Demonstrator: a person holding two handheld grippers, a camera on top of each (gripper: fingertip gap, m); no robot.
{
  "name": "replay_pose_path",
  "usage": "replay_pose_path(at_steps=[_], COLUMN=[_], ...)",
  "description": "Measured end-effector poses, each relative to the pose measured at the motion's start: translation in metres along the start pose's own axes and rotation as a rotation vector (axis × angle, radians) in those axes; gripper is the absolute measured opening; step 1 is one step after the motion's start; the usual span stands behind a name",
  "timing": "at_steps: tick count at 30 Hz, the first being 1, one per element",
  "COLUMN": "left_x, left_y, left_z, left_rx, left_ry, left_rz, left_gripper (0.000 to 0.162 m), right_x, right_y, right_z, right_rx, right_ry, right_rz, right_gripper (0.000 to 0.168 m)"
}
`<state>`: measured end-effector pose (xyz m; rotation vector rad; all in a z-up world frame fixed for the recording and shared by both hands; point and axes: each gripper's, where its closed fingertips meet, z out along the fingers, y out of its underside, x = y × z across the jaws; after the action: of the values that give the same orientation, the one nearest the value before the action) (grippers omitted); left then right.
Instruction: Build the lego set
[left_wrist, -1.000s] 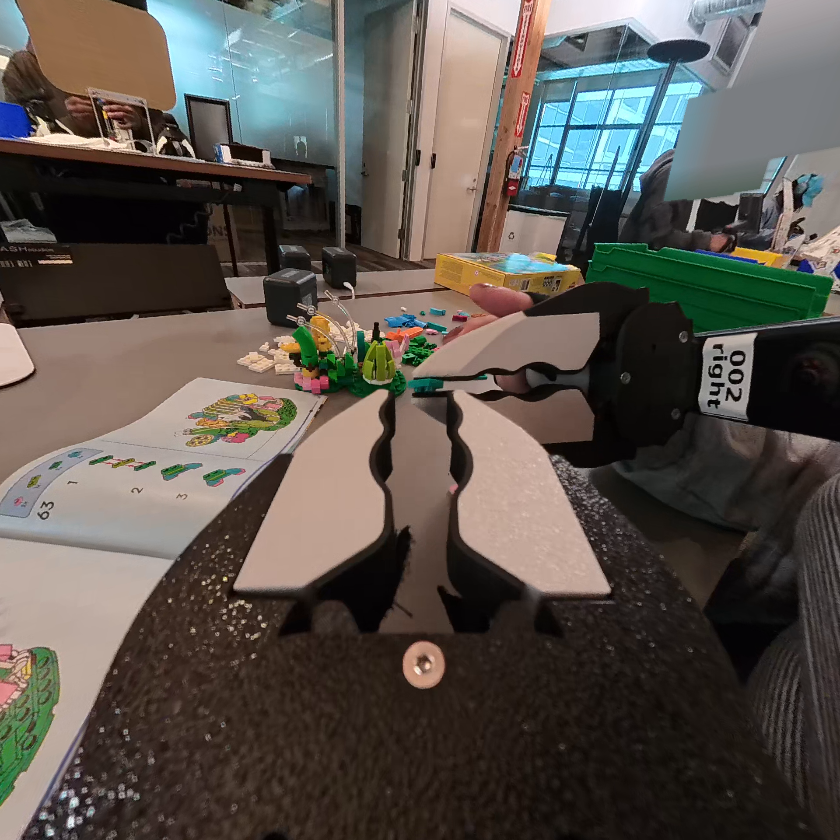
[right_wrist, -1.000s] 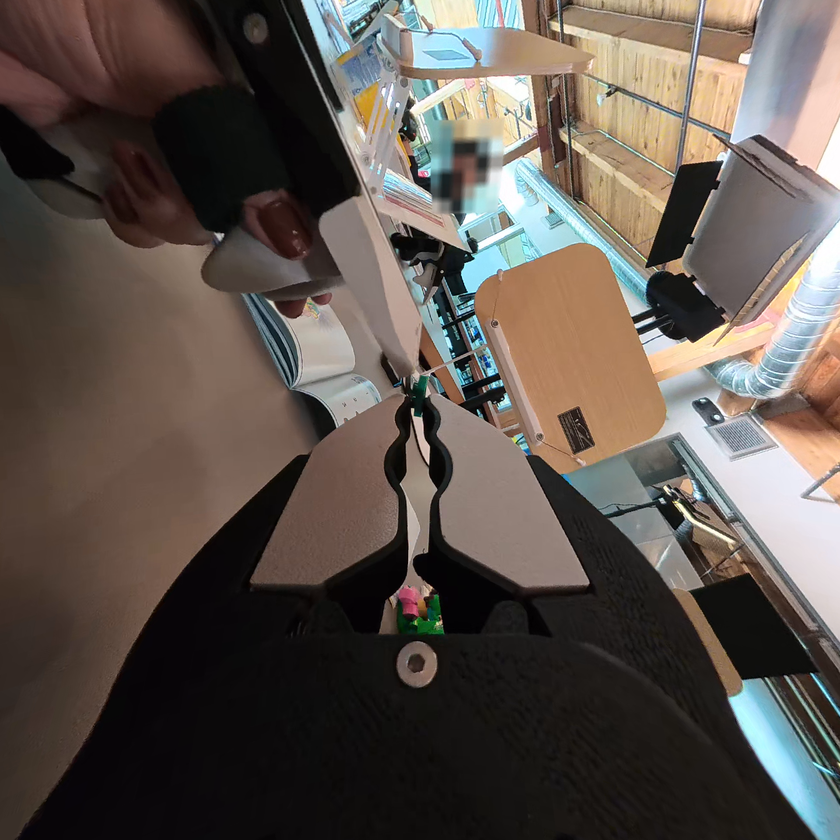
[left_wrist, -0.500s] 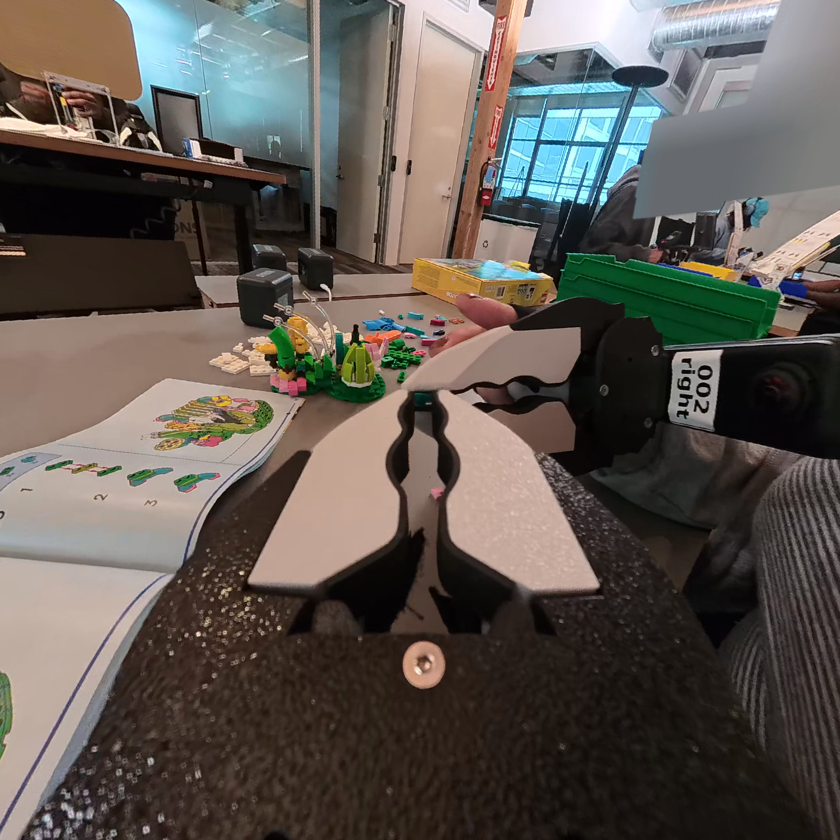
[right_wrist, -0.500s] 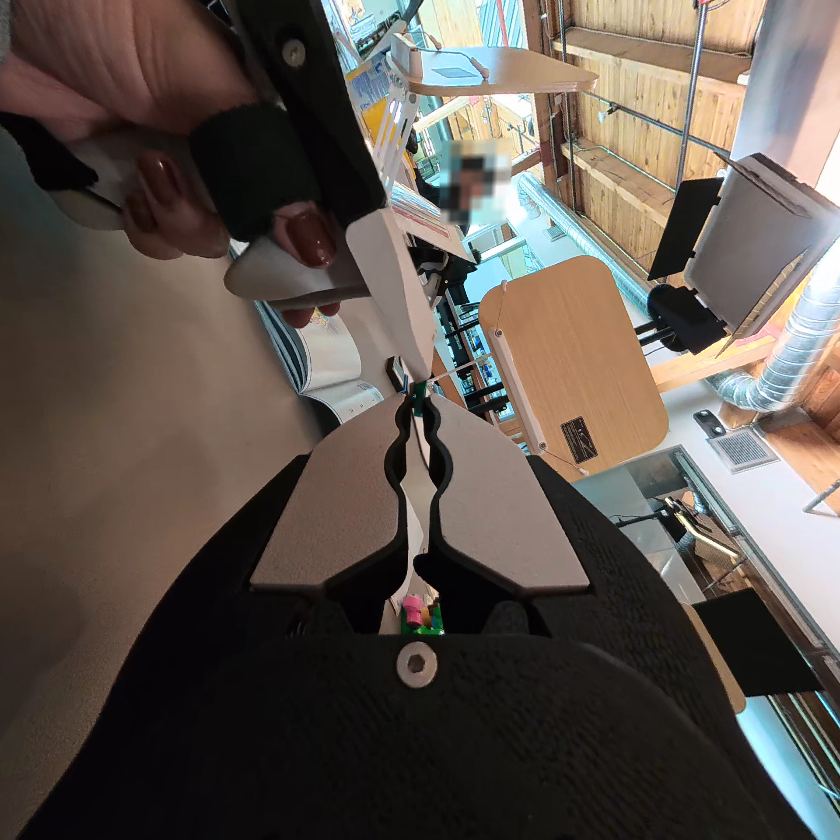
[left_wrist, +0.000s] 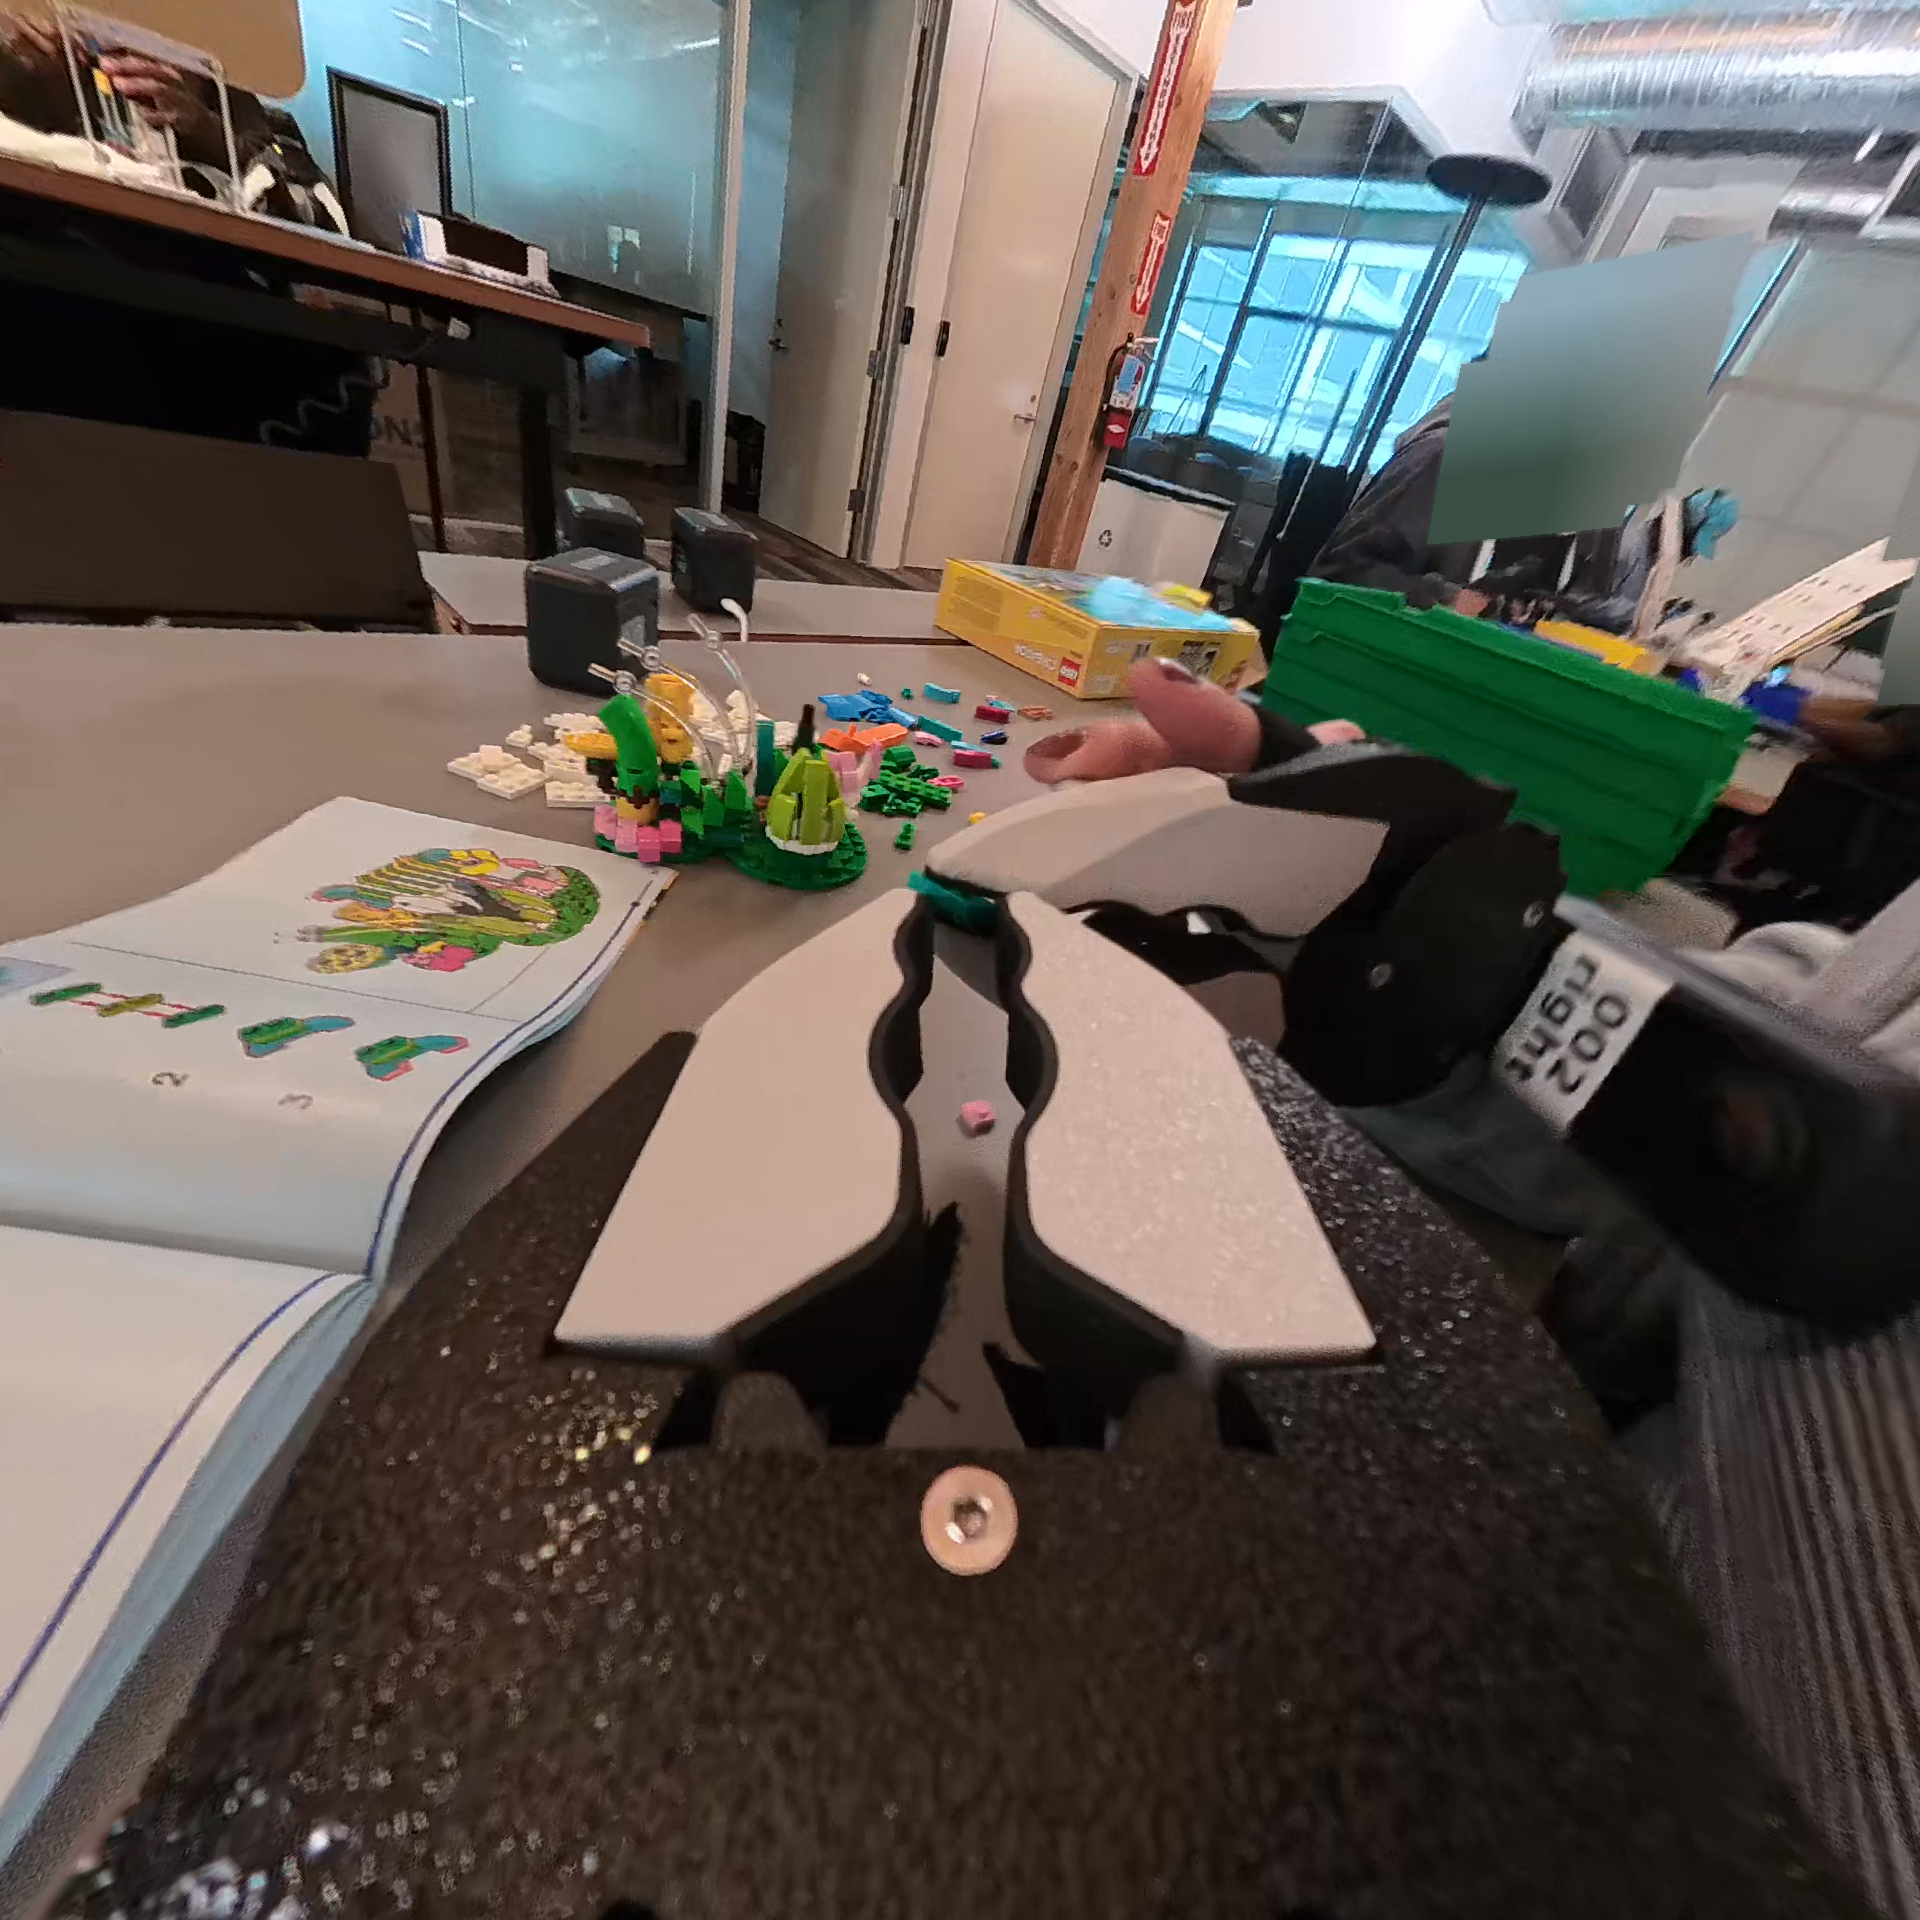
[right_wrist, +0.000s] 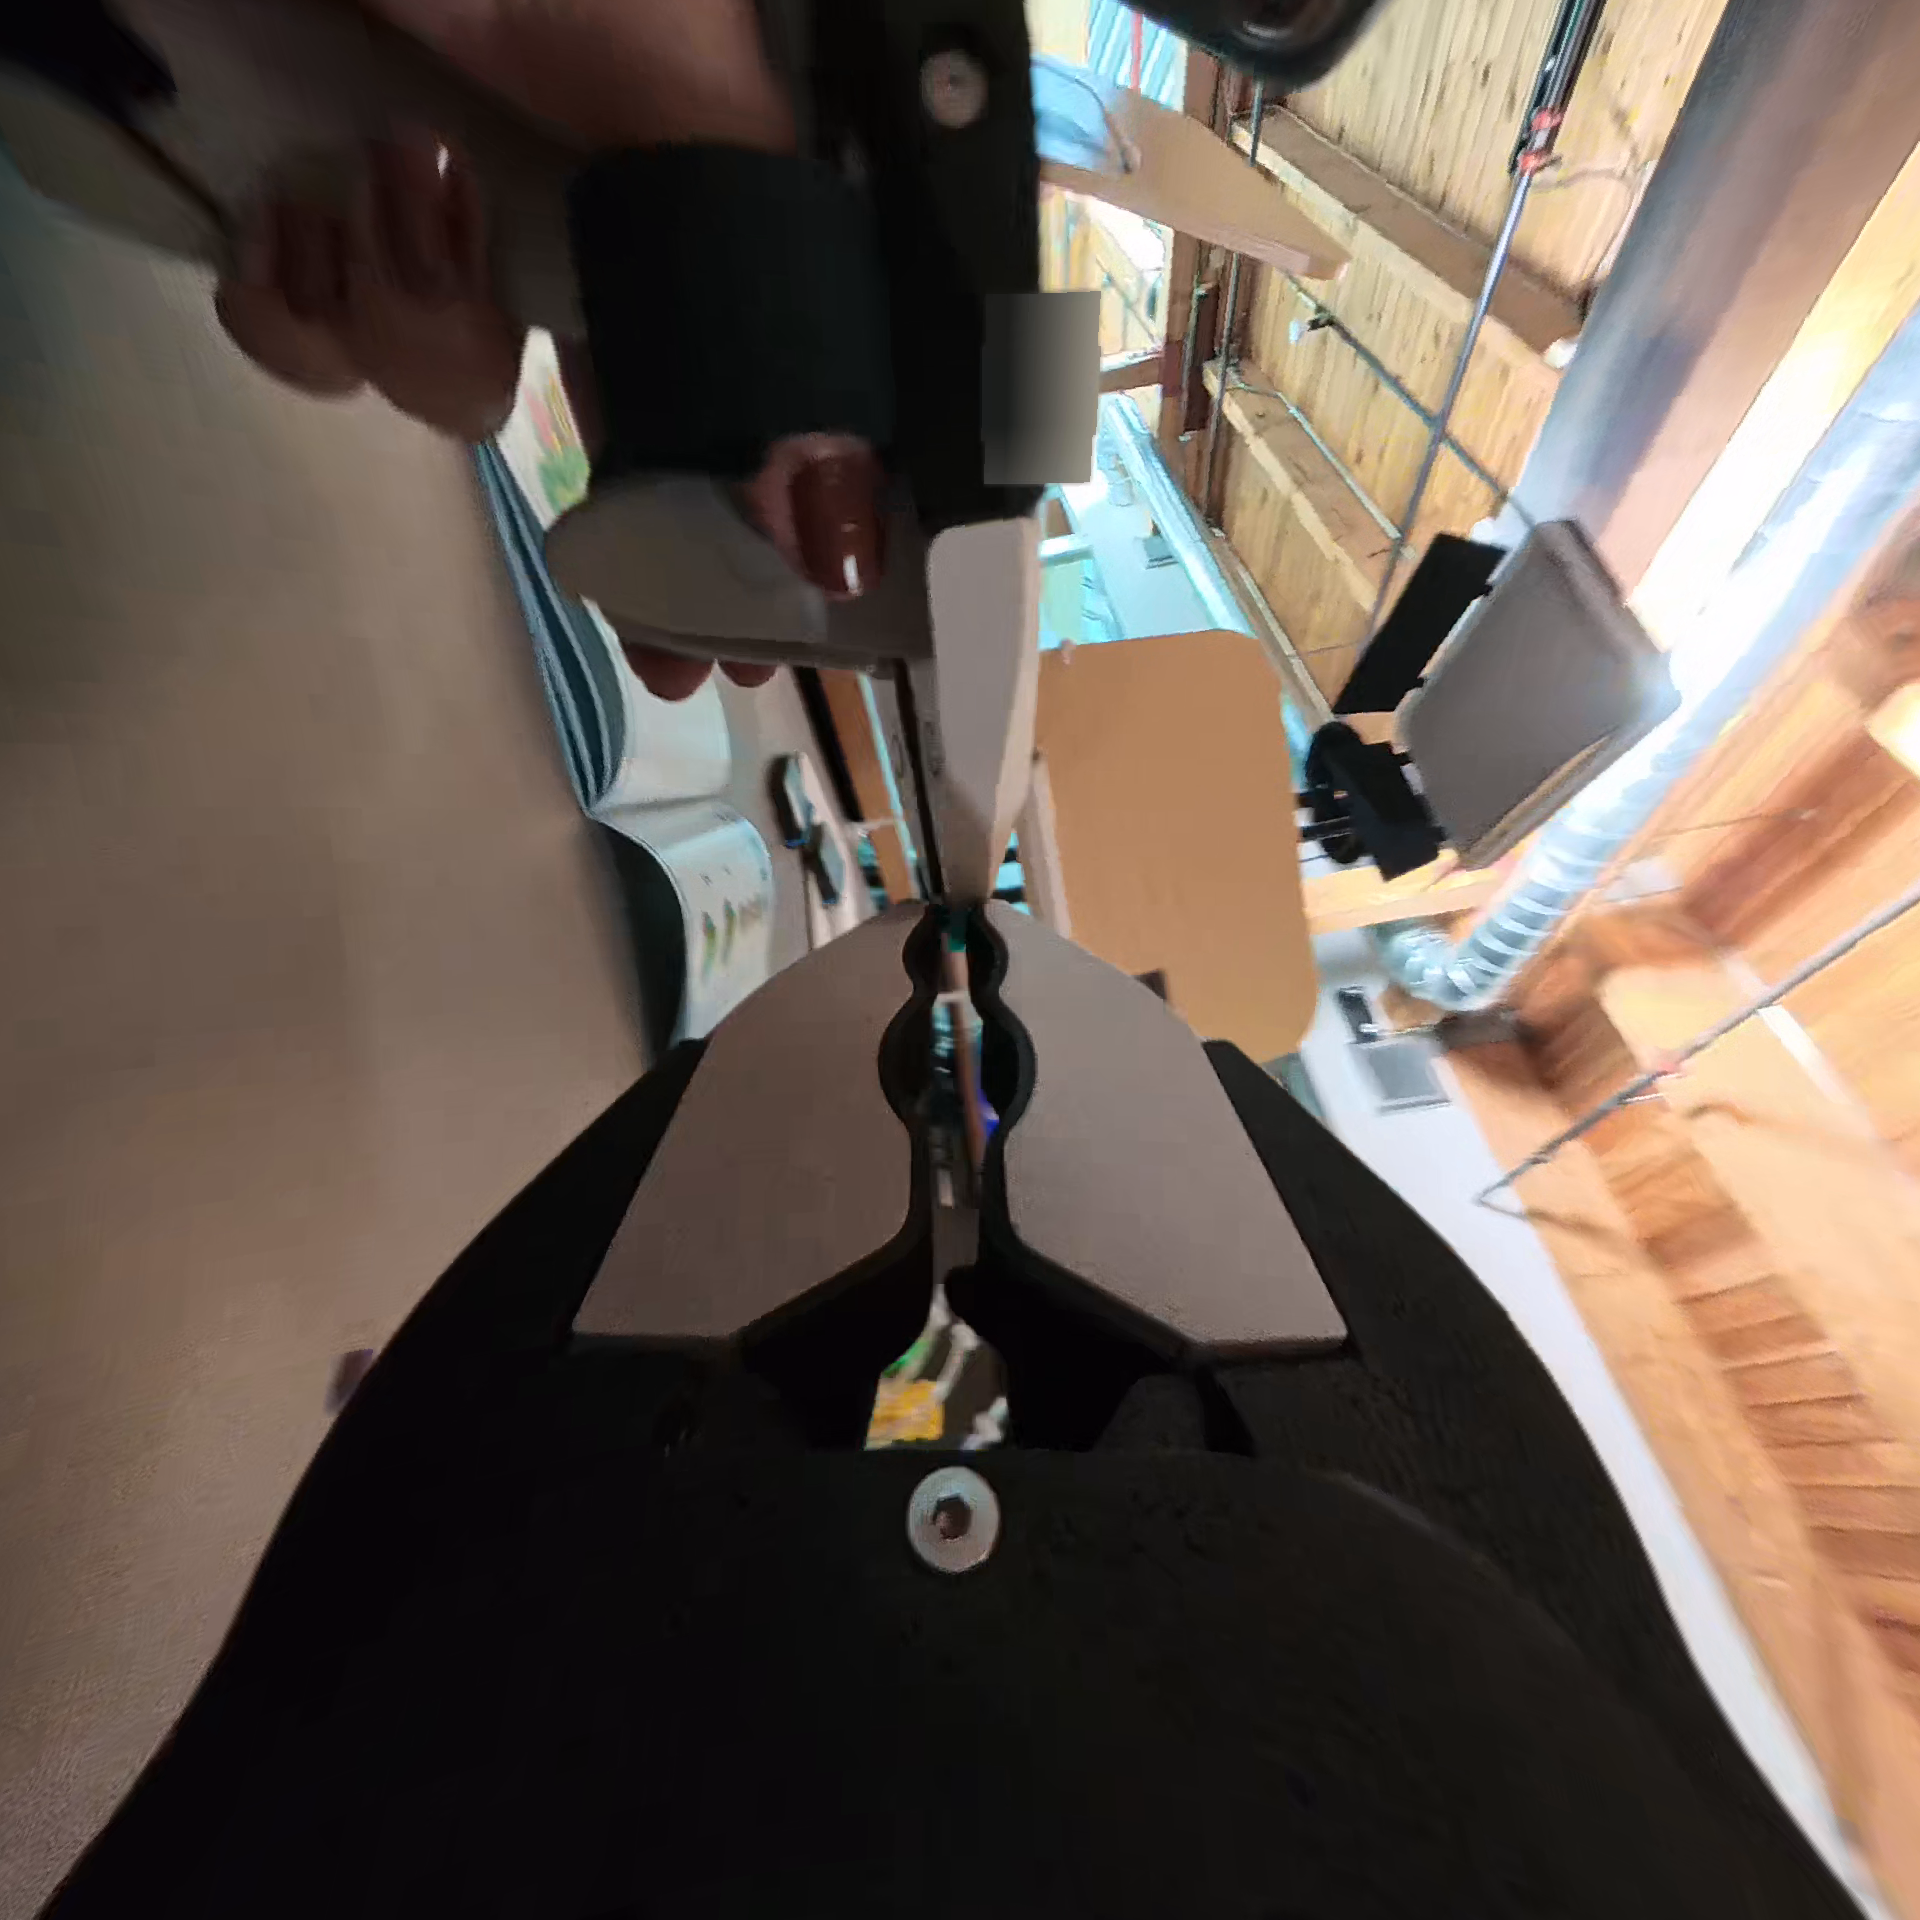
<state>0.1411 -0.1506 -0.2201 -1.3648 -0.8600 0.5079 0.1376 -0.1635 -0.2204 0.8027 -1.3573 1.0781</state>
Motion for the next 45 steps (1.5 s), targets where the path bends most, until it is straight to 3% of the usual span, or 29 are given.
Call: replay_pose_path(at_steps=[12,25,36,41,45], left_x=[0.0,-0.004,-0.005,-0.009,-0.008], left_y=[-0.006,-0.001,-0.003,-0.002,0.004], left_z=[0.0,0.0,-0.003,-0.009,-0.014], left_rx=[0.07,0.048,0.019,-0.057,-0.121], left_ry=[0.131,0.112,0.051,-0.042,-0.081], left_rz=[-0.404,-0.472,-0.226,0.214,0.553], left_gripper=[0.01,0.004,0.003,0.003,0.003], right_x=[0.007,0.005,0.014,0.01,-0.001], right_y=[-0.001,-0.002,0.013,0.025,-0.003], right_z=[0.0,0.002,0.001,0.0,-0.008], right_rx=[-0.048,-0.082,-0.103,-0.1,0.078], right_ry=[0.083,0.105,0.086,-0.034,-0.285], right_rz=[-0.231,-0.369,-0.001,0.354,0.731], right_gripper=[0.003,0.005,0.009,0.009,0.012])
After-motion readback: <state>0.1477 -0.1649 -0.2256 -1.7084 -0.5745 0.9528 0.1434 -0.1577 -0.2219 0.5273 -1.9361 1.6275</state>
